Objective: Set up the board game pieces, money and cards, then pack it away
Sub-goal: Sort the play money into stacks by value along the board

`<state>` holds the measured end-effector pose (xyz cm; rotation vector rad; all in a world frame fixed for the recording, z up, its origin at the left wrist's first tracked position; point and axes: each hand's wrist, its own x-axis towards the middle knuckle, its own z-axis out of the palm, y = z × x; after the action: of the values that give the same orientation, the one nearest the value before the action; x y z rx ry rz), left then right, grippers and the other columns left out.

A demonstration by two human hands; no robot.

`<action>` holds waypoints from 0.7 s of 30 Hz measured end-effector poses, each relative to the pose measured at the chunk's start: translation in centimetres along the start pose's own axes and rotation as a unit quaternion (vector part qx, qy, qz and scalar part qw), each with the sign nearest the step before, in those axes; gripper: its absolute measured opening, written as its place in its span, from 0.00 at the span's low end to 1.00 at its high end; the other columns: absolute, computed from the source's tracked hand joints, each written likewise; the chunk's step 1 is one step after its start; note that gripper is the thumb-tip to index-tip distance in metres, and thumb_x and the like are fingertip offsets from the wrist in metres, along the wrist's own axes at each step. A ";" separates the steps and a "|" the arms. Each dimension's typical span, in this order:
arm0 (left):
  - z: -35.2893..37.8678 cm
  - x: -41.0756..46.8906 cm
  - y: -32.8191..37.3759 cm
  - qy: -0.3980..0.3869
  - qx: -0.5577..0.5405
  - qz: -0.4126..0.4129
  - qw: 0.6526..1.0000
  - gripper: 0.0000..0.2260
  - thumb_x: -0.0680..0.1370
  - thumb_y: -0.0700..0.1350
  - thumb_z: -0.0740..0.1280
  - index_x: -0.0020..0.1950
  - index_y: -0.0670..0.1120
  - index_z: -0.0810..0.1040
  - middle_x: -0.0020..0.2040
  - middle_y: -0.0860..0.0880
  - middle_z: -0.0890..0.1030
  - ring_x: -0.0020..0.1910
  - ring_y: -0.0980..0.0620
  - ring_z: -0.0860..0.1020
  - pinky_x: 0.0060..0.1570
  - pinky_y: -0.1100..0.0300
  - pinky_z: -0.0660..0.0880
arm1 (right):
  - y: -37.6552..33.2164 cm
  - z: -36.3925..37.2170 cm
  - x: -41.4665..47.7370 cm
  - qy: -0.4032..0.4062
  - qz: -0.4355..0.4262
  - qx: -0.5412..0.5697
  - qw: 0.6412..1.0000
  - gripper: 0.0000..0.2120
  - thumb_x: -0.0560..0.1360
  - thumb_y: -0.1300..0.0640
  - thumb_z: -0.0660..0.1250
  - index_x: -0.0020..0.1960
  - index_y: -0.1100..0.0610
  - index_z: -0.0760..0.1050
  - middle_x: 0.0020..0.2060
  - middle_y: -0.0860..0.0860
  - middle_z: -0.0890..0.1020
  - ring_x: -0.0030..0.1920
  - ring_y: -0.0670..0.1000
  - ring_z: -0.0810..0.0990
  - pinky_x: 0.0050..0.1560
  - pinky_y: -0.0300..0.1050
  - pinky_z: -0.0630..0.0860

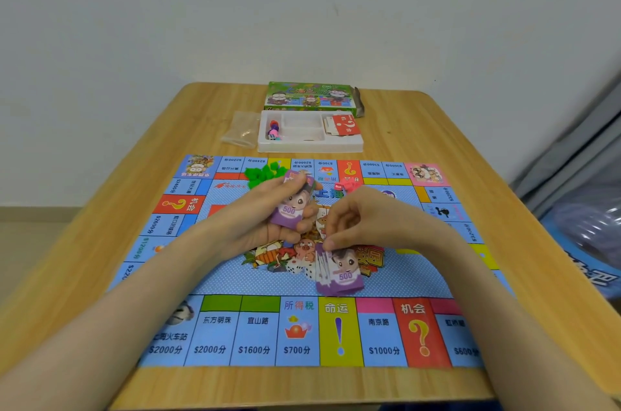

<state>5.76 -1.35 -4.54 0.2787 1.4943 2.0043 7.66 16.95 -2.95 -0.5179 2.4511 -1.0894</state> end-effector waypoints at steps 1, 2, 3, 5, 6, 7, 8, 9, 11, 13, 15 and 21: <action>0.0 0.0 0.0 -0.001 -0.003 -0.001 1.000 0.17 0.74 0.49 0.62 0.60 0.42 0.69 0.32 0.48 0.74 0.27 0.53 0.73 0.22 0.64 0.72 | -0.1 0.0 0.0 0.002 -0.002 -0.002 1.000 0.06 0.70 0.59 0.74 0.41 0.62 0.81 0.31 0.51 0.82 0.29 0.40 0.77 0.33 0.30 0.70; -0.1 0.1 0.0 -0.002 -0.005 -0.001 1.000 0.17 0.74 0.46 0.64 0.61 0.43 0.68 0.32 0.47 0.75 0.27 0.53 0.74 0.23 0.63 0.73 | -0.2 0.1 0.0 0.004 -0.004 -0.003 1.000 0.06 0.69 0.59 0.74 0.40 0.62 0.81 0.29 0.49 0.81 0.28 0.39 0.76 0.32 0.29 0.69; -0.2 0.1 0.0 -0.007 -0.010 -0.001 1.000 0.17 0.73 0.42 0.65 0.61 0.43 0.68 0.33 0.46 0.75 0.28 0.52 0.74 0.24 0.62 0.73 | -0.2 0.1 -0.1 0.007 -0.006 -0.005 1.000 0.07 0.69 0.58 0.75 0.40 0.62 0.81 0.27 0.45 0.79 0.27 0.38 0.75 0.31 0.28 0.68; -0.3 0.1 0.0 -0.026 -0.029 -0.005 0.999 0.18 0.70 0.35 0.65 0.58 0.42 0.68 0.35 0.45 0.76 0.31 0.50 0.76 0.27 0.60 0.76 | -0.3 0.0 -0.1 0.031 -0.007 -0.021 0.999 0.07 0.70 0.56 0.74 0.39 0.60 0.81 0.23 0.40 0.76 0.26 0.37 0.73 0.29 0.27 0.66; -0.4 0.1 0.0 -0.034 -0.042 -0.008 0.999 0.17 0.69 0.35 0.63 0.57 0.41 0.68 0.36 0.44 0.76 0.32 0.49 0.77 0.28 0.58 0.77 | -0.3 -0.1 -0.2 0.051 -0.008 -0.029 0.998 0.07 0.70 0.54 0.74 0.38 0.57 0.80 0.23 0.39 0.75 0.27 0.37 0.72 0.30 0.27 0.65; -0.4 0.1 0.0 -0.035 -0.055 -0.009 0.998 0.17 0.68 0.35 0.61 0.57 0.41 0.69 0.37 0.43 0.77 0.33 0.48 0.78 0.30 0.57 0.78 | -0.3 -0.1 -0.2 0.074 -0.011 -0.031 0.997 0.08 0.70 0.52 0.73 0.38 0.56 0.80 0.24 0.39 0.76 0.28 0.37 0.72 0.31 0.28 0.65; -0.4 0.1 0.0 -0.030 -0.067 -0.010 0.997 0.19 0.67 0.34 0.60 0.58 0.40 0.69 0.38 0.42 0.77 0.34 0.47 0.79 0.32 0.56 0.79 | -0.2 -0.2 -0.1 0.103 -0.018 -0.029 0.994 0.09 0.71 0.51 0.72 0.37 0.56 0.80 0.26 0.41 0.76 0.28 0.37 0.72 0.32 0.30 0.66; -0.4 0.1 0.0 -0.026 -0.072 -0.009 0.997 0.20 0.67 0.33 0.61 0.59 0.41 0.70 0.38 0.41 0.78 0.35 0.46 0.80 0.33 0.55 0.80 | -0.1 -0.3 0.0 0.136 -0.027 -0.019 0.990 0.10 0.72 0.50 0.71 0.38 0.56 0.80 0.28 0.43 0.76 0.28 0.39 0.70 0.32 0.31 0.66; -0.3 0.0 -0.2 -0.027 -0.055 -0.006 0.998 0.20 0.72 0.28 0.63 0.62 0.42 0.70 0.40 0.41 0.80 0.37 0.45 0.82 0.37 0.55 0.81 | 0.0 -0.2 0.3 0.200 -0.049 0.032 0.978 0.11 0.75 0.52 0.68 0.40 0.60 0.79 0.29 0.49 0.74 0.26 0.41 0.66 0.29 0.32 0.63; -0.1 -0.1 -0.3 -0.021 -0.020 0.003 1.000 0.17 0.76 0.29 0.61 0.62 0.44 0.72 0.41 0.42 0.82 0.40 0.46 0.83 0.41 0.56 0.81 | 0.0 0.3 0.6 0.236 -0.074 0.088 0.965 0.08 0.75 0.55 0.68 0.43 0.60 0.76 0.31 0.49 0.73 0.25 0.42 0.66 0.27 0.31 0.62; 0.1 -0.3 -0.3 -0.018 0.021 0.014 1.000 0.15 0.77 0.31 0.60 0.60 0.46 0.72 0.42 0.44 0.84 0.41 0.47 0.84 0.42 0.58 0.81 | 0.0 1.0 0.9 0.249 -0.098 0.087 0.960 0.05 0.74 0.57 0.69 0.46 0.57 0.74 0.35 0.48 0.74 0.26 0.42 0.68 0.29 0.32 0.64; 0.4 -0.6 -0.1 -0.007 0.088 0.023 0.996 0.14 0.73 0.35 0.66 0.57 0.46 0.74 0.40 0.47 0.84 0.35 0.50 0.83 0.34 0.63 0.80 | -0.2 1.7 1.1 0.303 -0.157 0.031 0.939 0.10 0.69 0.61 0.74 0.44 0.55 0.74 0.33 0.43 0.75 0.32 0.42 0.74 0.35 0.32 0.70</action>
<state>6.46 -1.44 -4.35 0.4010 1.6720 1.9038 7.57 15.26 -4.10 -0.6464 2.9036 -1.6544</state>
